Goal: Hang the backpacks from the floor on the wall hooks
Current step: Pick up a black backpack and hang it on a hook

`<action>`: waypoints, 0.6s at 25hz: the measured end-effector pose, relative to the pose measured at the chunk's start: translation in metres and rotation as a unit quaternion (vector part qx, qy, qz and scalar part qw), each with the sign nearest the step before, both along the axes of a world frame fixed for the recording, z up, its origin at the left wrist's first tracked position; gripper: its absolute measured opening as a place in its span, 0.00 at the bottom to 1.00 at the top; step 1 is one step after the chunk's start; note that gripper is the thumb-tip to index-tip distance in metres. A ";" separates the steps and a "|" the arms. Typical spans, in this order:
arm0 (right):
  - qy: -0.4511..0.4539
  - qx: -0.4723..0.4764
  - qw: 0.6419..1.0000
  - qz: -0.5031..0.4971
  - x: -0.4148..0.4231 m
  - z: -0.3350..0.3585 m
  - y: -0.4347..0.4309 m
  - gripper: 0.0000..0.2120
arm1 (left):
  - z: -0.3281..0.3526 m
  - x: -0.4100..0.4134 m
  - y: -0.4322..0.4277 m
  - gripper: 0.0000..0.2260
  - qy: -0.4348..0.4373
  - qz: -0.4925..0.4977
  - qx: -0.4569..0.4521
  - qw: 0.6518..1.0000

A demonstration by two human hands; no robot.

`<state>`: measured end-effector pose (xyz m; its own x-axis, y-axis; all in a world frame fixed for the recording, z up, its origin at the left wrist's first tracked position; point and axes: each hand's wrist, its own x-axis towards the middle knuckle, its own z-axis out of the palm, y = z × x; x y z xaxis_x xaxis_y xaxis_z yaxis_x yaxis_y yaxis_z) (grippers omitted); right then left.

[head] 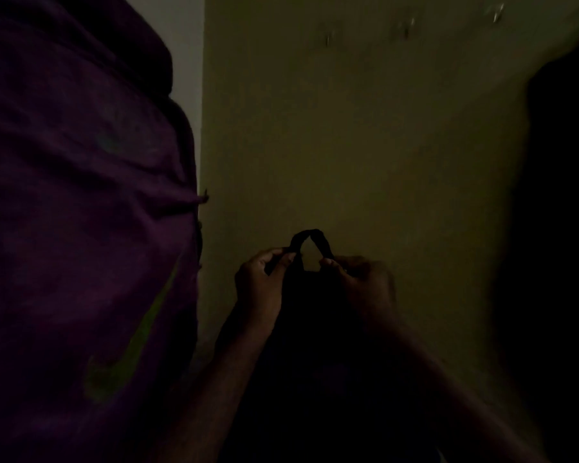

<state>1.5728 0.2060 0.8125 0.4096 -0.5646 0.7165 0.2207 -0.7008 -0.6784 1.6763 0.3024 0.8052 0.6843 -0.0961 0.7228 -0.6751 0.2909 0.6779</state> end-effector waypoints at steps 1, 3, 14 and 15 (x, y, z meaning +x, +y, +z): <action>-0.026 -0.027 0.999 -0.022 0.009 0.020 -0.007 0.12 | 0.021 0.009 -0.008 0.10 -0.022 0.000 -0.017 1.000; -0.058 -0.094 0.991 -0.070 0.024 0.059 -0.018 0.11 | 0.061 0.022 -0.022 0.11 -0.059 0.007 -0.037 0.998; -0.139 -0.269 0.929 -0.214 0.055 0.218 -0.058 0.08 | 0.225 0.054 -0.077 0.14 -0.184 0.063 -0.092 0.976; -0.134 -0.297 0.907 -0.266 0.059 0.228 -0.058 0.08 | 0.237 0.057 -0.080 0.15 -0.187 0.070 -0.092 0.976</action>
